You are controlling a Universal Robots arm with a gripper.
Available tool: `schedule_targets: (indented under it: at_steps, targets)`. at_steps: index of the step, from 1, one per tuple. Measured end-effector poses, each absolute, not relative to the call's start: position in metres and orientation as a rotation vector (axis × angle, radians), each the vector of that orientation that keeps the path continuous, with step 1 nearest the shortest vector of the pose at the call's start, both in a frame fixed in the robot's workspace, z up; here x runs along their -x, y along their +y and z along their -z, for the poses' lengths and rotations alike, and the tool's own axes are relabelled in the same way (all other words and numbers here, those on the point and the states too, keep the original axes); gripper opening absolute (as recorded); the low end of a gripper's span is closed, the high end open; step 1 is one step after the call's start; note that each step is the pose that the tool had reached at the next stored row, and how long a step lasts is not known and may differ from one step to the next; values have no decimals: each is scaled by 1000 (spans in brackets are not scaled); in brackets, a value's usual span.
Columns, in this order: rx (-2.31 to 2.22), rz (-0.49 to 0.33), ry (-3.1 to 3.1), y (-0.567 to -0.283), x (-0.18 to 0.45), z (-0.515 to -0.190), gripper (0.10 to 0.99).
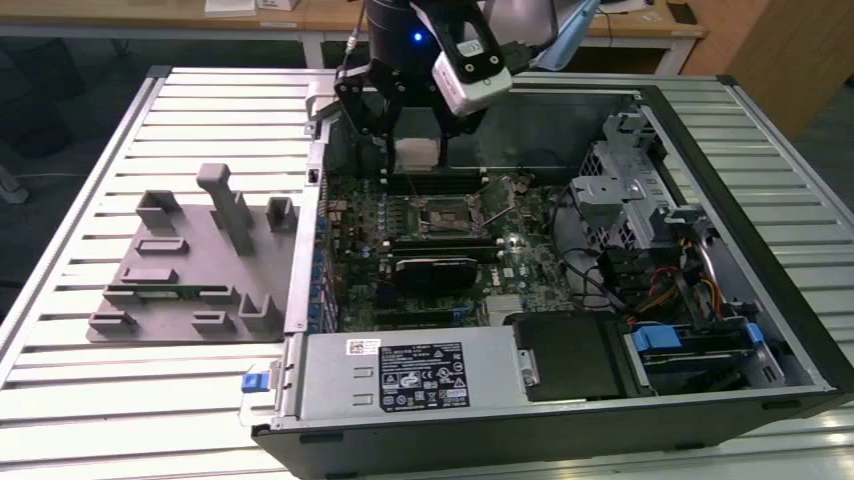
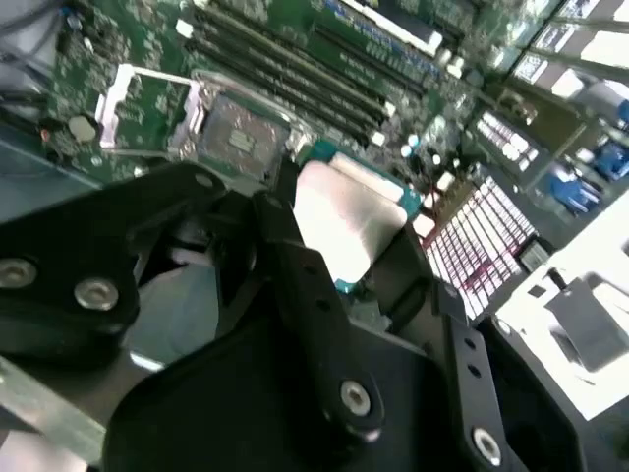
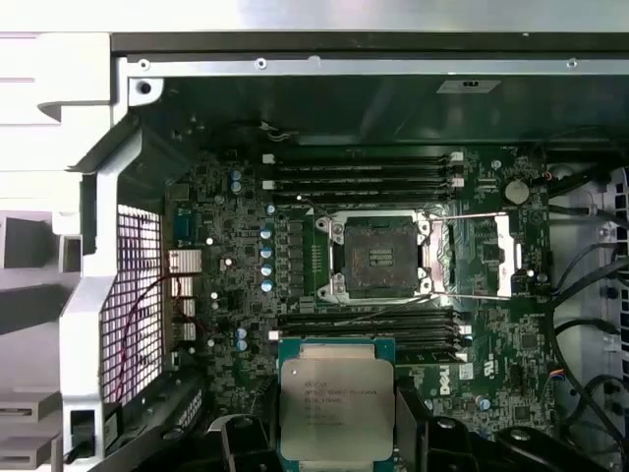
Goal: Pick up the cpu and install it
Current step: 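Pick up the cpu and move it towards the insertion slot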
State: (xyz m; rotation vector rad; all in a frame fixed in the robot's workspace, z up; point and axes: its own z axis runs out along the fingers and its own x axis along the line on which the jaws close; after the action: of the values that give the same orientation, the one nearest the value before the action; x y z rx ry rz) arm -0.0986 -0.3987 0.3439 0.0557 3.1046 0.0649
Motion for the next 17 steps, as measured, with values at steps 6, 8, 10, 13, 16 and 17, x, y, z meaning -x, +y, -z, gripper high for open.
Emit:
schedule_targets:
  at_steps: [6,8,10,13,16,17]
  targets:
    - [-56,-65,3106,-398,89,-330,545]
    - [-56,-65,3108,-398,82,-321,545]
    - [-56,-65,3110,-397,78,-318,545]
    - [-56,-65,3113,-395,71,-312,545]
    - [-56,-65,3118,-394,65,-306,545]
    - [-57,-65,3119,-394,64,-304,545]
